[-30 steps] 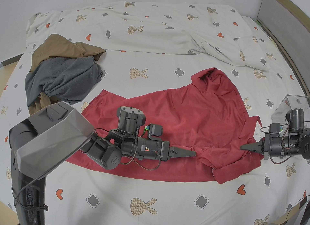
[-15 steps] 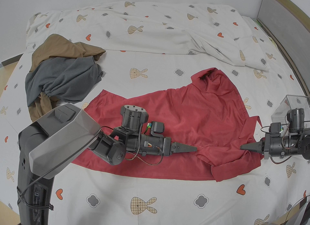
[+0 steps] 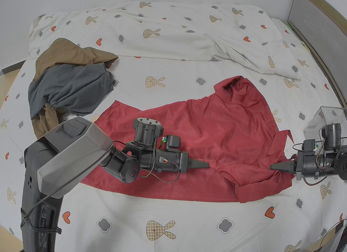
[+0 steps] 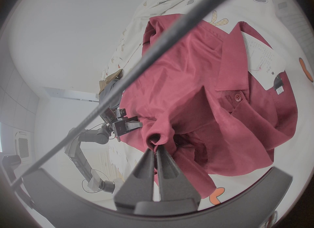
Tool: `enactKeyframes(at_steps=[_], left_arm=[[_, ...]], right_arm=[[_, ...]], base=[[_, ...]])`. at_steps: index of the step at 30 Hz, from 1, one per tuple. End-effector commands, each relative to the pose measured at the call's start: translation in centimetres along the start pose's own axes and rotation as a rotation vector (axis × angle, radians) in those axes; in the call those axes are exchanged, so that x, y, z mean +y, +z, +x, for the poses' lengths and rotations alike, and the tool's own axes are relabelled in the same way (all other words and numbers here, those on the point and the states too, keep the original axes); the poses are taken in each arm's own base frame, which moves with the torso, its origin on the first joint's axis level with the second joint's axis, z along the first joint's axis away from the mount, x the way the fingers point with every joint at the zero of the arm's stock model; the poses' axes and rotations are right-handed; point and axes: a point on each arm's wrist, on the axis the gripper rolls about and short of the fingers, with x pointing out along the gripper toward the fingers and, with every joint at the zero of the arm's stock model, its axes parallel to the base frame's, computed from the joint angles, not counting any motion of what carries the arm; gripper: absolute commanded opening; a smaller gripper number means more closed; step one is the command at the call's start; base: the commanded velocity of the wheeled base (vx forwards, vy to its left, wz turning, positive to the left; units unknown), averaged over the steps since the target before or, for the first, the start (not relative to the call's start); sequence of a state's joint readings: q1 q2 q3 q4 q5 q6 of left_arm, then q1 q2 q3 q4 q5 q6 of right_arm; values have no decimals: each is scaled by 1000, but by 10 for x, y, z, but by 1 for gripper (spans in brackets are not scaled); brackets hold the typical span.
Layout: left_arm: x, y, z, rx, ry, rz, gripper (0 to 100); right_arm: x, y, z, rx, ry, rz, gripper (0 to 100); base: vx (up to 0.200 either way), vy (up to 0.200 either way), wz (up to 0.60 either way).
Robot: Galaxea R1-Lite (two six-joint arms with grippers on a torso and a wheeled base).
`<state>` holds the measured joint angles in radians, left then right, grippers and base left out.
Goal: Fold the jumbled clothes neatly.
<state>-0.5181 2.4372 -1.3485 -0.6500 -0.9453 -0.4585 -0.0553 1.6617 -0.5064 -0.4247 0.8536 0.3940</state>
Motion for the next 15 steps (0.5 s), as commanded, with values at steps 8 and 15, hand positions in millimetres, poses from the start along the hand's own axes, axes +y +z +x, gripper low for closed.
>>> enactKeyframes(at_steps=[8,15], left_arm=[[7,3,-7,-15,16,-13,0],[10,3,-7,-17,16,-14,0]], right_arm=[[-23,4,-16,-66,-62,73,0],[-30,5,-14,-56,-69,63,0]], base=[[0,0,0],[0,0,0]])
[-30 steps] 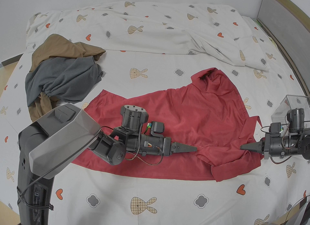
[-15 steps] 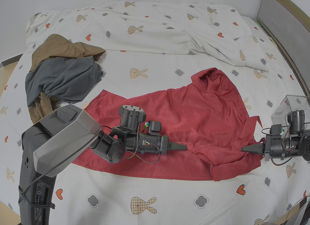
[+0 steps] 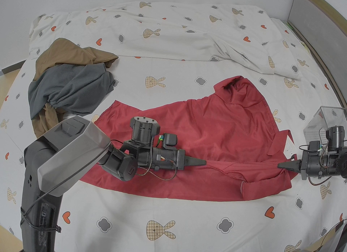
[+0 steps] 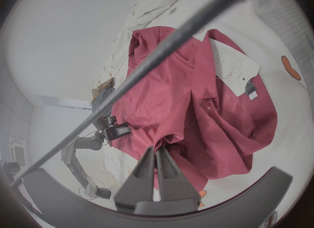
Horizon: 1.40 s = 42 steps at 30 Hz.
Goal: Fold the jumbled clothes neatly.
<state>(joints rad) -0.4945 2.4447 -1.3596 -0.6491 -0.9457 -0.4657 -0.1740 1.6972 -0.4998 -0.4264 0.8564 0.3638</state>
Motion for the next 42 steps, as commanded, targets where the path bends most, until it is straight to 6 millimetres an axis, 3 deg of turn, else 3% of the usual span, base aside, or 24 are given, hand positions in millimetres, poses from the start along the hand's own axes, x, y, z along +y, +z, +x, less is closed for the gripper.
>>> enactKeyframes(at_steps=[1,6,7,12,14,16,17,18,24,27,33,37,42], left_arm=[[2,-1,1,1,2,-3,0],[3,1,-2,-6,6,-4,0],[3,1,-3,-7,7,-3,0],[0,11,-18,-38,20,8,0],[-4,16,-25,-54,25,16,0],[-12,25,-42,-85,36,33,0],[-13,25,-43,-87,37,33,0],[-20,31,-56,-109,47,43,0],[-61,37,-105,-174,76,77,0],[-76,28,-129,-194,101,66,0],[-69,0,-169,-225,173,-15,0],[-61,-23,-179,-210,181,-76,0],[-50,-42,-177,-184,188,-85,0]], right_arm=[[-6,3,4,8,-5,10,0],[-8,4,7,15,-5,2,0],[-8,5,7,12,-5,-7,100],[-6,6,-1,-18,-17,-19,100],[-3,8,-11,-55,-23,-29,100],[4,12,-35,-145,-32,-49,100],[4,12,-36,-148,-33,-49,100],[4,11,-41,-162,-33,-48,100],[-11,6,-30,-114,-47,-22,100],[-27,10,-20,-85,-63,-60,100],[-58,9,1,-3,-77,-131,100],[-67,9,11,10,-70,-131,100],[-70,12,19,-3,-49,-168,100]], base=[[0,0,0],[0,0,0],[0,0,0],[0,0,0],[0,0,0],[0,0,0],[0,0,0],[0,0,0],[0,0,0],[0,0,0],[0,0,0],[0,0,0],[0,0,0]])
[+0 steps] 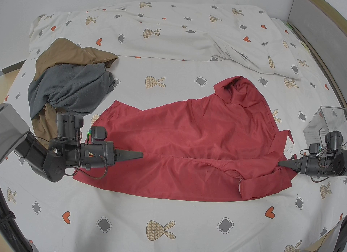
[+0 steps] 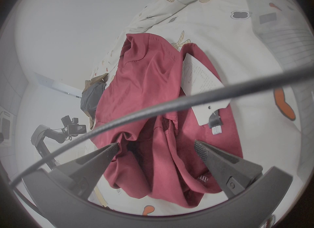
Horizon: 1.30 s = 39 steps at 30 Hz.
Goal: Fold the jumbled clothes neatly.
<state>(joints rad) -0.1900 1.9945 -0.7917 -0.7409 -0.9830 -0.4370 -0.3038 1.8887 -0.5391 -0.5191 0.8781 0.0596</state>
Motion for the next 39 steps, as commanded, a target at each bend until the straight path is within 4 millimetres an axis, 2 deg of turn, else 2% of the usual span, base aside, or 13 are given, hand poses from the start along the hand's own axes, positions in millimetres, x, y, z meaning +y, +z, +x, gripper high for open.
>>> enactKeyframes(at_steps=[1,8,18,26,30,35,39], left_arm=[[10,-17,-8,11,20,-19,0],[35,-25,1,22,32,-48,0],[48,-24,5,17,39,-55,0],[56,-26,3,15,52,-75,0],[57,-26,3,14,53,-73,0],[57,-26,3,15,53,-75,0],[57,-27,3,16,52,-74,0]], right_arm=[[-11,-8,17,46,26,26,100],[-6,-7,17,50,91,35,100],[17,5,7,20,187,46,100],[16,5,13,32,193,36,100],[12,8,7,9,176,41,100],[2,18,-27,-105,104,43,100],[1,18,-37,-132,83,47,100]], base=[[0,0,0],[0,0,0],[0,0,0],[0,0,0],[0,0,0],[0,0,0],[0,0,0]])
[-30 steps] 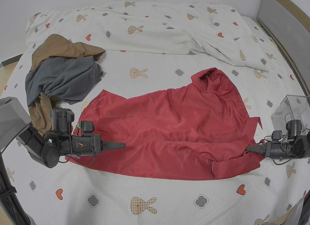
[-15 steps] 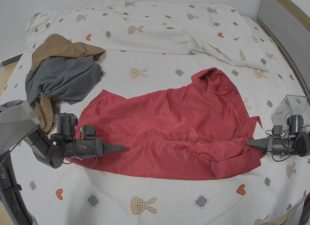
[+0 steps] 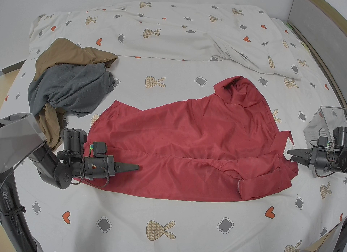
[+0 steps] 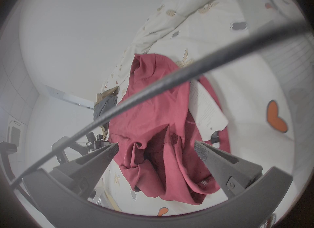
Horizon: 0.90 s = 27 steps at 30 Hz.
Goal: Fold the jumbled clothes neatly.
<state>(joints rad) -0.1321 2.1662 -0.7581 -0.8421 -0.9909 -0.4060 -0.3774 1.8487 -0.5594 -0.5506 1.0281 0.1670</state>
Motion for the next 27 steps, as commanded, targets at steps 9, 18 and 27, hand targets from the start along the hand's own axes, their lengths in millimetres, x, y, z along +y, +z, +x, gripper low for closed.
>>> enactKeyframes(at_steps=[9,18,27], left_arm=[[1,-1,0,2,1,-5,0],[2,-2,1,5,2,-8,0],[2,-2,1,5,2,-8,0]], right_arm=[[18,-19,6,61,32,2,100],[0,-29,26,131,39,64,100],[-6,-24,14,85,9,72,100]], base=[[0,0,0],[0,0,0],[0,0,0]])
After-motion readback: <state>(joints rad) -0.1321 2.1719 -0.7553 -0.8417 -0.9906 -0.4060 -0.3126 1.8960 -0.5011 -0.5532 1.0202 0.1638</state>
